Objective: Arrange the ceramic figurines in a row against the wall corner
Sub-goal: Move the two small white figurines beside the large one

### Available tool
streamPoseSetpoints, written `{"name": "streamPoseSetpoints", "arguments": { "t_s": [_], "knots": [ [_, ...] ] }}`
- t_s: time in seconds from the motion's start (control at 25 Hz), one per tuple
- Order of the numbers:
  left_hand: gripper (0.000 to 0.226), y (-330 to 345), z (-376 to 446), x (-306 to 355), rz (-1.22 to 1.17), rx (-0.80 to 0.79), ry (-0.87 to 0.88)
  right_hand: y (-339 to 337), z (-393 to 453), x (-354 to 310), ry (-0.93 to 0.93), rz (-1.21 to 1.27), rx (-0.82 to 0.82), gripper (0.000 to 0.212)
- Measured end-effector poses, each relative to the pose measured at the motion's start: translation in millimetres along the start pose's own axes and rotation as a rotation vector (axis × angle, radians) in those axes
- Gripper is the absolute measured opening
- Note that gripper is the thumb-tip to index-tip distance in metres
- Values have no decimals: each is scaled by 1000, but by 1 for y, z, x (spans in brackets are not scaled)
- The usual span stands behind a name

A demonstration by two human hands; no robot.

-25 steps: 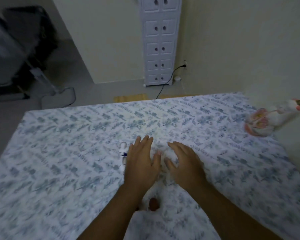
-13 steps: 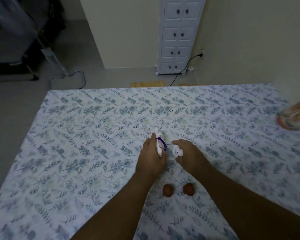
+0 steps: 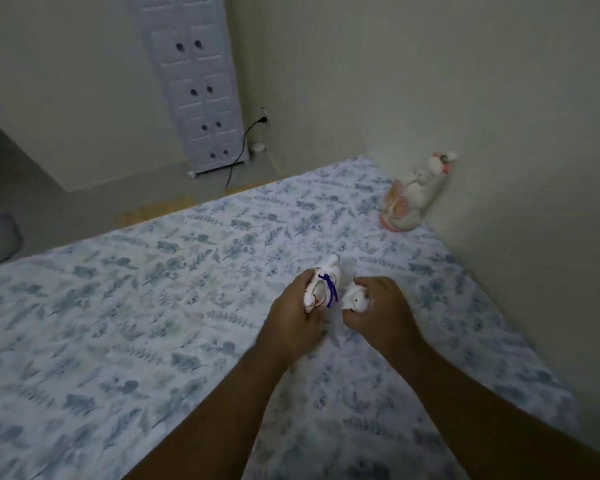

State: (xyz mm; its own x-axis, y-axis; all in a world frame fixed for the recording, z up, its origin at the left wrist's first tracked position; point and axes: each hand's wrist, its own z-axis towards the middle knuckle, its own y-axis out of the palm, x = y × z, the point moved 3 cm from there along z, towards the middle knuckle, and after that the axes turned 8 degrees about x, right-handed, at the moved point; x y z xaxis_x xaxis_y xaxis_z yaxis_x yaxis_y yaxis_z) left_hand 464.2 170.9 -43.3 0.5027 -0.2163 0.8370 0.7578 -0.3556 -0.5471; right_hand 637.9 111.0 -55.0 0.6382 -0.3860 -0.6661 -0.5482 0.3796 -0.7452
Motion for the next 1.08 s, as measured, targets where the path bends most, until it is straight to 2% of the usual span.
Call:
{"name": "streamPoseSetpoints", "arguments": {
  "t_s": [0.24,0.4,0.56,0.68,0.76,0.96,1.08],
  "knots": [
    [54,131,88,53,26,-276,144,-69,58,120,159,-21,166,59],
    [52,179,139,71,25,-350,200,-77,77,158,178,6,227,58],
    [49,193,155,83,-53,-310,159,-70,84,170,129,103,277,52],
    [57,197,149,79,-14,-192,145,-66,82,171,78,129,327,45],
    [52,198,146,76,8,-115,161,-65,82,170,84,147,343,44],
    [49,188,139,73,14,-90,126,-56,70,166,162,127,344,54],
    [51,178,135,67,53,-96,97,-46,52,159,148,115,315,55]
  ]
}}
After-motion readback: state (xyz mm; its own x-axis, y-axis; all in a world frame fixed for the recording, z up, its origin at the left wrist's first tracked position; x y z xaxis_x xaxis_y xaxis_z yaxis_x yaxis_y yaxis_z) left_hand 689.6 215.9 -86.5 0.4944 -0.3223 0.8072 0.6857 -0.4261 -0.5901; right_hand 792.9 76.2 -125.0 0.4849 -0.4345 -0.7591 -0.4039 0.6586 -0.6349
